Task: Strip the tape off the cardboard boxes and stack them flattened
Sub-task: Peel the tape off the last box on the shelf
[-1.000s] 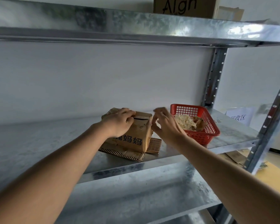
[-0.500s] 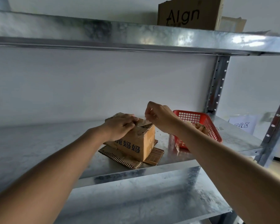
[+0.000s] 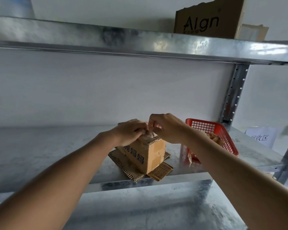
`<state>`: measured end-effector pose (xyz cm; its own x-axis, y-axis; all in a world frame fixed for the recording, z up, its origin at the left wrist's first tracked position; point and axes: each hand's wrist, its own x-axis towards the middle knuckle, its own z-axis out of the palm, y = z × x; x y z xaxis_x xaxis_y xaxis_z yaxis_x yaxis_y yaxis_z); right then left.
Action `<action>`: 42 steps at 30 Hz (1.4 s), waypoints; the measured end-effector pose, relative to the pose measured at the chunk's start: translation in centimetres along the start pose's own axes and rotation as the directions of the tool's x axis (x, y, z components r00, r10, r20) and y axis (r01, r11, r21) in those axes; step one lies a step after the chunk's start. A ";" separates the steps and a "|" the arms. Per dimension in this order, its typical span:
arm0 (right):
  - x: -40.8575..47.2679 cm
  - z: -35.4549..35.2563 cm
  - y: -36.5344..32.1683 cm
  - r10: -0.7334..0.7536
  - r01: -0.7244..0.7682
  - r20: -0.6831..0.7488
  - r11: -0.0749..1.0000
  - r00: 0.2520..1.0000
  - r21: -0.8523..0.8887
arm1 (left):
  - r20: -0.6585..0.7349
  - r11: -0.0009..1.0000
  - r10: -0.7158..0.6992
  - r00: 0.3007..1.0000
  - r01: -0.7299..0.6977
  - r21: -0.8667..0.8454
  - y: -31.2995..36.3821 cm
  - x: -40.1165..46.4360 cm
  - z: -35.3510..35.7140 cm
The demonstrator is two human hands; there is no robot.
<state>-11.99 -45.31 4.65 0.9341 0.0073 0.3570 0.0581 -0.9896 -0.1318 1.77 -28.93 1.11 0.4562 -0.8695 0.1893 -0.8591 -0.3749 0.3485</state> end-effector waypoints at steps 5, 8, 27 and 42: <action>0.2 -0.2 -0.7 0.022 -0.022 -0.002 1.000 1.000 0.008 | -0.020 0.999 0.004 1.000 -0.005 -0.038 0.0 -0.3 0.2; -0.2 -0.3 -0.9 0.001 -0.001 0.004 1.000 1.000 -0.010 | -0.015 1.000 0.000 1.000 -0.001 -0.030 0.4 -0.4 -0.1; -1.4 1.0 1.2 0.346 -0.241 -0.067 0.766 0.936 0.596 | -0.184 0.938 -0.346 0.920 0.343 -0.046 1.1 0.9 -0.9; 1.2 3.7 -2.8 0.498 -0.362 0.139 0.386 0.856 0.848 | 0.073 0.887 -0.336 0.939 0.342 -0.310 1.5 -2.8 -1.9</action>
<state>-9.77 -41.98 1.98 0.8773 -0.4667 0.1117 -0.0169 -0.2627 -0.9647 -0.36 -26.46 2.86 0.7003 -0.7138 -0.0061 -0.5343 -0.5298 0.6587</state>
